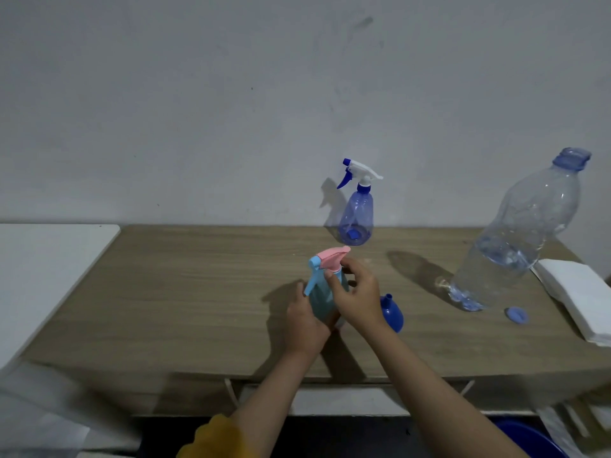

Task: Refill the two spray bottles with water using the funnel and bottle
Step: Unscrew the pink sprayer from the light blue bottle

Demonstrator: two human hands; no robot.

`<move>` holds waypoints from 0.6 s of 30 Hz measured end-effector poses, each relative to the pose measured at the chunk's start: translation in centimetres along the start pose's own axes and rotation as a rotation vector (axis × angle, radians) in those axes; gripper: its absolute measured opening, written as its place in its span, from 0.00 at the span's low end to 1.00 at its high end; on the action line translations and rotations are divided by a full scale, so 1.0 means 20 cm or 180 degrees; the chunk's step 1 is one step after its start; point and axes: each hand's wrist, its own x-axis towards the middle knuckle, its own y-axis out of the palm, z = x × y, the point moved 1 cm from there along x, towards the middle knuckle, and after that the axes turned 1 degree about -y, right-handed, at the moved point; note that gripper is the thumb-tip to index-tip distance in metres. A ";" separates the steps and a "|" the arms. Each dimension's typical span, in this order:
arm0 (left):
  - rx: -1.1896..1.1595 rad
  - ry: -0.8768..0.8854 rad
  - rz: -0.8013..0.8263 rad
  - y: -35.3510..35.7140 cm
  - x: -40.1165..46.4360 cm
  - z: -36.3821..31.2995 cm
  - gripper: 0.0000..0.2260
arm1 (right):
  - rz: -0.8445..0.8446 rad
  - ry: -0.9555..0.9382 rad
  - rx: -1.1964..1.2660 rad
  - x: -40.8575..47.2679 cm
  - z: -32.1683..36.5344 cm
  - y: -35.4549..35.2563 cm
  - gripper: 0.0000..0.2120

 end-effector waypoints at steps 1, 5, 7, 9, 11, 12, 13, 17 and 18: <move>-0.0021 0.0005 -0.0005 0.00 0.00 0.00 0.31 | 0.0067 0.0059 0.0054 0.00 -0.01 0.00 0.09; -0.0040 -0.0031 0.0006 0.00 0.00 0.00 0.29 | -0.0308 0.0566 0.0495 -0.02 0.01 0.01 0.20; -0.0026 0.0021 -0.0029 0.00 0.00 0.00 0.28 | -0.0498 0.0615 0.0684 -0.03 0.03 0.01 0.21; 0.0028 0.0107 -0.0005 -0.01 0.00 0.00 0.29 | -0.0468 0.0504 0.0796 -0.05 0.02 0.02 0.22; 0.0065 0.0149 0.0006 0.00 0.00 0.01 0.29 | -0.0353 0.0403 0.0844 -0.06 0.01 0.01 0.24; 0.0053 0.0137 0.0011 0.00 0.00 0.01 0.29 | -0.0291 0.0388 0.0839 -0.06 0.01 0.01 0.25; -0.0012 0.0129 -0.0008 0.01 0.00 0.02 0.29 | -0.0230 0.0378 0.0812 -0.06 0.01 0.01 0.25; 0.0023 0.0048 0.0054 0.00 0.00 0.01 0.29 | -0.0323 0.0515 0.0716 -0.03 0.04 0.01 0.28; 0.0035 0.0055 0.0051 0.00 0.00 0.01 0.28 | -0.0400 0.0528 0.0701 -0.03 0.05 0.01 0.28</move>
